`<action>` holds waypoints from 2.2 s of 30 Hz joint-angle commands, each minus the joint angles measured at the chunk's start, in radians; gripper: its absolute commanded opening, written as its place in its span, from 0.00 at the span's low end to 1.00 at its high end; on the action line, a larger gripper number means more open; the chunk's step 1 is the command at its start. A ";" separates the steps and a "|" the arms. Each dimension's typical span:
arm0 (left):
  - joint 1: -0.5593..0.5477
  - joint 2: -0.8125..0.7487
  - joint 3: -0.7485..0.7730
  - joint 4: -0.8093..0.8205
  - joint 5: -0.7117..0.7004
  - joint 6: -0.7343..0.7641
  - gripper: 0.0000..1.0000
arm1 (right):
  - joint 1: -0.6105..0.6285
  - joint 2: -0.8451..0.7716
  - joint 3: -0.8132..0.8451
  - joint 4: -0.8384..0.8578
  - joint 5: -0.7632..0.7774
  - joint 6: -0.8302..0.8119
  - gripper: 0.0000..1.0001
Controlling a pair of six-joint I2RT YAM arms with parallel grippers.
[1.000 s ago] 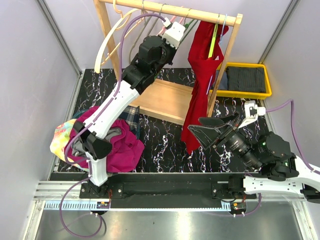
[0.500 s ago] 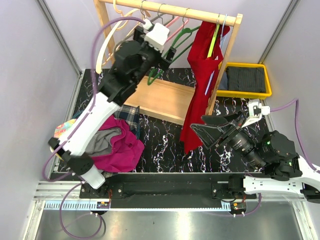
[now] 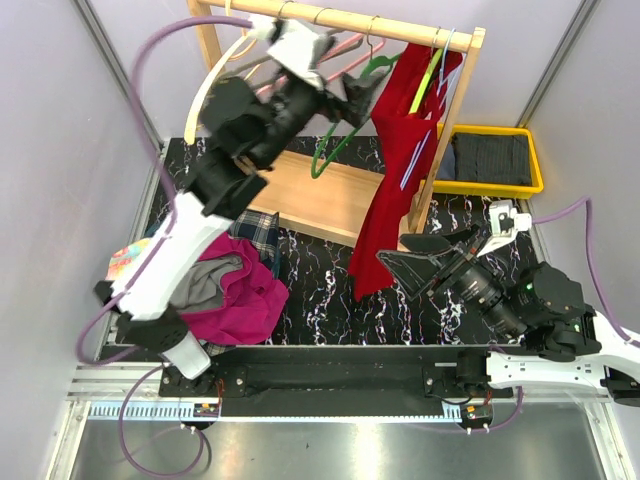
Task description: Remove the skirt from the hanger
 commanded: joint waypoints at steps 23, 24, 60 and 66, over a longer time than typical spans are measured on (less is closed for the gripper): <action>-0.033 0.321 0.167 0.009 0.099 -0.010 0.99 | 0.008 -0.087 -0.041 -0.040 0.056 0.062 1.00; -0.031 0.325 0.162 -0.006 0.096 0.001 0.99 | 0.008 -0.096 -0.039 -0.045 0.056 0.062 1.00; -0.028 0.265 0.090 -0.016 0.024 0.062 0.63 | 0.007 -0.080 -0.036 -0.048 0.035 0.069 1.00; -0.028 0.273 0.104 -0.045 0.047 0.071 0.18 | 0.007 -0.093 -0.039 -0.051 0.039 0.075 1.00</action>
